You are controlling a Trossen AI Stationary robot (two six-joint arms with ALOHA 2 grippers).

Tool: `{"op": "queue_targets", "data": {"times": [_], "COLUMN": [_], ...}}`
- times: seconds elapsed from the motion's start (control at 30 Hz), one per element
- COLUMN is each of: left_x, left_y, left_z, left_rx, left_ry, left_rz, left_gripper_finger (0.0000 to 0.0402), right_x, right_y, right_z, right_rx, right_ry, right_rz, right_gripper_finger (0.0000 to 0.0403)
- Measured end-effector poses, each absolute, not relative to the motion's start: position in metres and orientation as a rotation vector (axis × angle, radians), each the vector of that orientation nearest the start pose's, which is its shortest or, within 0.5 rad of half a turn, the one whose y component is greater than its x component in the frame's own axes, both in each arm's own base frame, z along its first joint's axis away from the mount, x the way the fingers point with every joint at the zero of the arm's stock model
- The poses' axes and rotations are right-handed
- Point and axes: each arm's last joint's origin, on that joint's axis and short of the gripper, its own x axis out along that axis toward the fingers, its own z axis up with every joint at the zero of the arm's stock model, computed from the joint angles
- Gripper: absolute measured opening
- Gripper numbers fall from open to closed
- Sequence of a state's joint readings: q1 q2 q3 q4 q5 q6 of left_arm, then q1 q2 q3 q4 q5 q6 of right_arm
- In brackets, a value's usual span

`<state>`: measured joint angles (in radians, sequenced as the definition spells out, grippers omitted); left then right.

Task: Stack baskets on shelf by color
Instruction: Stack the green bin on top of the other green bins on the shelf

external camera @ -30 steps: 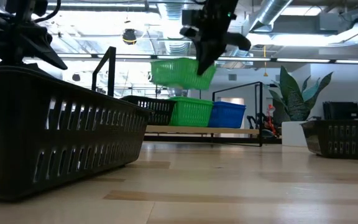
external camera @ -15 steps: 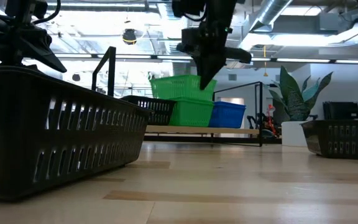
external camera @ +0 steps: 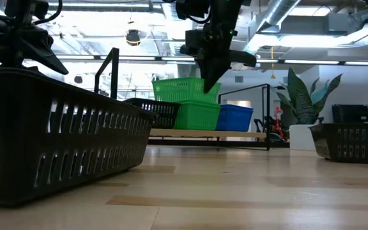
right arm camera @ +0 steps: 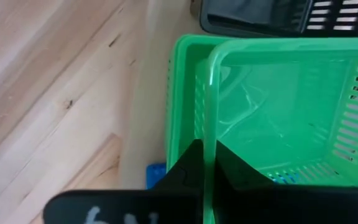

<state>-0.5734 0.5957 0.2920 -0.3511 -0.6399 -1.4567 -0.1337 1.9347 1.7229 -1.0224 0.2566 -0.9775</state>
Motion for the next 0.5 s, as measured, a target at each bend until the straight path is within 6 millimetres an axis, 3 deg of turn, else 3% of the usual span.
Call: {"op": "queue_targets", "data": {"times": [0.5], "left_x": [0.1147], "left_y": [-0.0535], "left_z": [0.1802], "left_rx": [-1.052], "left_ry": [0.374], "left_rz": [0.423], "left_gripper_finger": [0.013], "right_x": [0.3936], "right_y": [-0.0671], "right_z": [0.2672], "right_rx": [-0.841], "right_ry": [1.277], "right_rz": [0.288], "right_gripper_finger": [0.0045]}}
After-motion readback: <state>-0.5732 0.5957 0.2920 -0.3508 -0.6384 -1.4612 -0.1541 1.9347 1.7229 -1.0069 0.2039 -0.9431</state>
